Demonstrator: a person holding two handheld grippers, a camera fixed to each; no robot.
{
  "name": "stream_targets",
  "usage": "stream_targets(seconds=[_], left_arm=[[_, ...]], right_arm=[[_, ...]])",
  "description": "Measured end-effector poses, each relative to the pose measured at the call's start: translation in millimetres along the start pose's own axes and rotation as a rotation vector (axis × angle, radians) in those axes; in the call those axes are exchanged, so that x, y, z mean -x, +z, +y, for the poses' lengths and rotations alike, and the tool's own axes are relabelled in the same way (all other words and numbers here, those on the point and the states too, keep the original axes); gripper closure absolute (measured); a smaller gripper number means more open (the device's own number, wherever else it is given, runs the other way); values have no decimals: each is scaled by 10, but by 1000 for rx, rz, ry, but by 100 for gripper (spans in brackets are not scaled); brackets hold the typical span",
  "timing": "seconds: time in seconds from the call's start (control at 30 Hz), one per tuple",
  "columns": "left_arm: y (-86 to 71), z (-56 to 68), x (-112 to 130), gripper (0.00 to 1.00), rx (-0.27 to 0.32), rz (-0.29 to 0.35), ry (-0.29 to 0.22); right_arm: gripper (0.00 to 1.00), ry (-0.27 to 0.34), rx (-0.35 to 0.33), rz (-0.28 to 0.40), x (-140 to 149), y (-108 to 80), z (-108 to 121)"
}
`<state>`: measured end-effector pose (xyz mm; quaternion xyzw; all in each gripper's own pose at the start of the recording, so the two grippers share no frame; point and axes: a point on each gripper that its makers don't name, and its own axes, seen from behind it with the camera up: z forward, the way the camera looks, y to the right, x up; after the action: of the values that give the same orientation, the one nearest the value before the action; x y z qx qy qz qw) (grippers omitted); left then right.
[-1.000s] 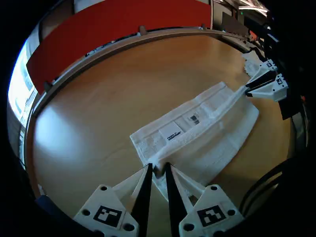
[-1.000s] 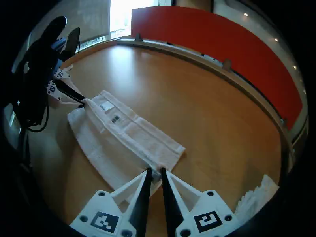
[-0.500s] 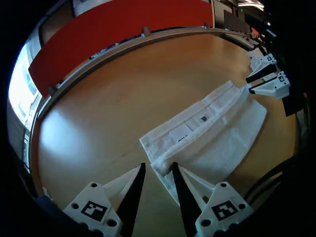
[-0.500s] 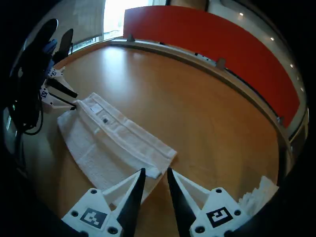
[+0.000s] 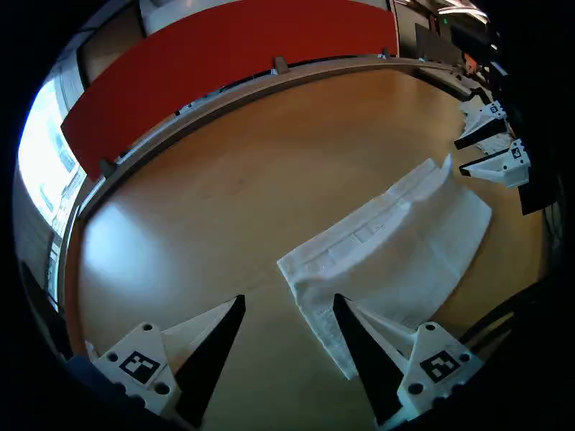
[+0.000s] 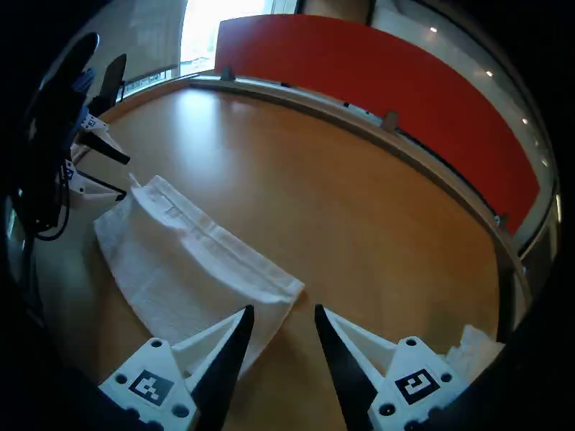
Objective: Fold towel
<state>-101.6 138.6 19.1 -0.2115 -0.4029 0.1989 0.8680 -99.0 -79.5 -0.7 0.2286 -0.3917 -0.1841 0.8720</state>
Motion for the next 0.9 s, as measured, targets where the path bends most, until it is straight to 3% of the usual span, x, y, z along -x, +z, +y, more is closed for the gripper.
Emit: stream_targets(seconds=[0.07, 0.2, 0.23, 0.57, 0.9], left_arm=[[-14, -20, 2, 9, -5, 1, -2], [-62, -27, 11, 9, -3, 6, -15], [-74, -26, 13, 9, -3, 7, -18], [-192, 13, 119, 9, -1, 3, -38], [-340, 140, 362, 9, 6, -20, -56]], right_arm=[[31, -3, 5, 3, -7, -7, 3], [2, 8, -2, 19, -38, -51, -41], [0, 12, -4, 22, -44, -65, -53], [0, 35, -5, 27, 53, -212, -146], [0, 47, -8, 20, 220, -387, -264]])
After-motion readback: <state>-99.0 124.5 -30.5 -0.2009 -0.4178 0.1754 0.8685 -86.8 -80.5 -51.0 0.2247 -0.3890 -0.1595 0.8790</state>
